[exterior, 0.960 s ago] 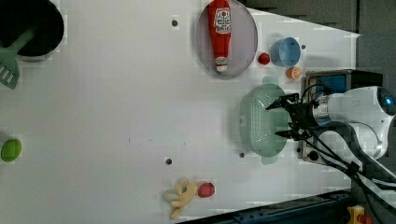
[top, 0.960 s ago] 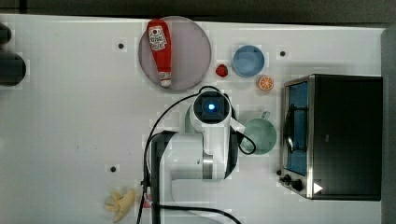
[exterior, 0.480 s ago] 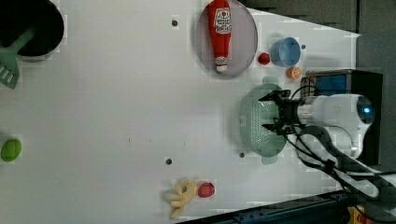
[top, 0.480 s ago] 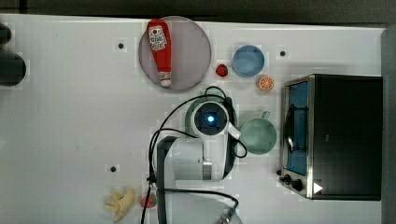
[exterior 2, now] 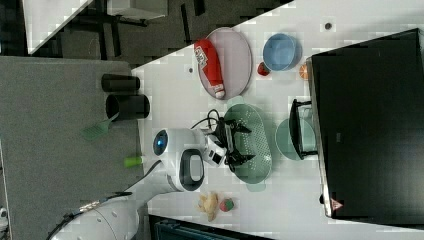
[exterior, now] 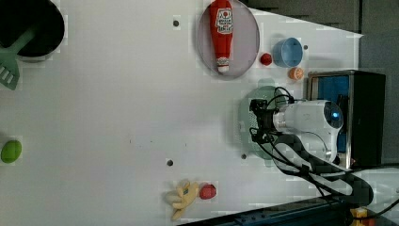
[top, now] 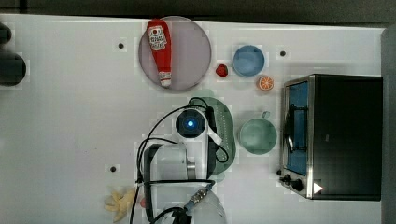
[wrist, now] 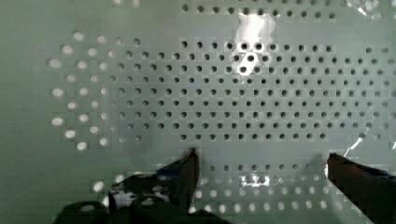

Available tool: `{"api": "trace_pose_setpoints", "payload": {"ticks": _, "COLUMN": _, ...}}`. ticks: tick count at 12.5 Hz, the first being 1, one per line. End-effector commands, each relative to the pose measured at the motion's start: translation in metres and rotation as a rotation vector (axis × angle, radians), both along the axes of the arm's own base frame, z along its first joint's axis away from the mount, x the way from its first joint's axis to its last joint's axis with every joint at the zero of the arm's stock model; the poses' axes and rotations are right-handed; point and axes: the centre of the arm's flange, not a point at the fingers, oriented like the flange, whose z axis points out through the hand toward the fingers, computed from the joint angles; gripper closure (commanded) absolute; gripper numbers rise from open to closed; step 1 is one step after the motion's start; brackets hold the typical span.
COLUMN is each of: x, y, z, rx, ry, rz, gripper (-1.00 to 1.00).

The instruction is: Drag strainer right to left.

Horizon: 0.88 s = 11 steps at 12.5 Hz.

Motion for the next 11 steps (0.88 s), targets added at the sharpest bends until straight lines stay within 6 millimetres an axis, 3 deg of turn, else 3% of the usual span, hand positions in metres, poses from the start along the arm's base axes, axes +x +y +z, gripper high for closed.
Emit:
{"api": "trace_pose_setpoints", "payload": {"ticks": 1, "x": 0.005, "y": 0.012, "z": 0.016, "rx": -0.002, "ry": -0.046, "rz": -0.031, "gripper": -1.00}}
{"api": "trace_pose_setpoints", "payload": {"ticks": 4, "x": 0.005, "y": 0.036, "z": 0.015, "rx": 0.000, "ry": -0.052, "rz": -0.070, "gripper": -1.00}}
{"api": "trace_pose_setpoints", "payload": {"ticks": 11, "x": -0.005, "y": 0.118, "z": 0.018, "rx": 0.013, "ry": -0.062, "rz": -0.090, "gripper": -1.00}}
